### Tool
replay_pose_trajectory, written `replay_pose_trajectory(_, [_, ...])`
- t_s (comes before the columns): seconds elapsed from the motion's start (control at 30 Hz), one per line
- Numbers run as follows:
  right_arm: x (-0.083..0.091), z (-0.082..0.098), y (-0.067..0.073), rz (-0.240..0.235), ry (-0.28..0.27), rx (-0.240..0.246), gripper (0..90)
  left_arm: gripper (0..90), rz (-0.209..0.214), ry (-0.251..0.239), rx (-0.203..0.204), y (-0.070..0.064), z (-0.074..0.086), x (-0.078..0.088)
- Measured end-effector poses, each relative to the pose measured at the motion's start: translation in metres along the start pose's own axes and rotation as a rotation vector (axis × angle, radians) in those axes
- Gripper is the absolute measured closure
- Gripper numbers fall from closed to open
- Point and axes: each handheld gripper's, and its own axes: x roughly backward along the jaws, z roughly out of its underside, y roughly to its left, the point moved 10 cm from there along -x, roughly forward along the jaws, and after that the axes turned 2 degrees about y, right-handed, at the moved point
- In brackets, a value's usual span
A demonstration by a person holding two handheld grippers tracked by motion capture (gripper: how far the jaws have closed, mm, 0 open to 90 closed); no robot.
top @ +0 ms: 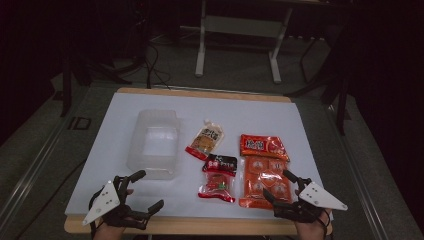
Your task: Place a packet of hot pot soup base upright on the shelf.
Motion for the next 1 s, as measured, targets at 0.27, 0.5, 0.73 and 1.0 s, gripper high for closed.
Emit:
replay_pose_trajectory(0.27, [-0.005, 0.003, 0.006, -0.011, 0.009, 0.034, 13.1, 0.4, -0.007, 0.027, -0.018, -0.003, 0.001, -0.001])
replay_pose_trajectory(0.5, [-0.004, 0.002, 0.005, -0.036, 0.021, 0.021, 12.9, 0.4, -0.005, 0.033, -0.028, -0.004, 0.003, -0.003])
replay_pose_trajectory(0.73, [-0.002, -0.002, 0.012, -0.031, 0.027, 0.047, 11.1, 0.4, 0.001, 0.035, -0.032, -0.006, 0.002, -0.003])
replay_pose_trajectory(1.0, [0.002, -0.014, 0.031, -0.097, 0.027, 0.085, 11.4, 0.4, 0.006, 0.039, -0.037, -0.008, 0.003, -0.005])
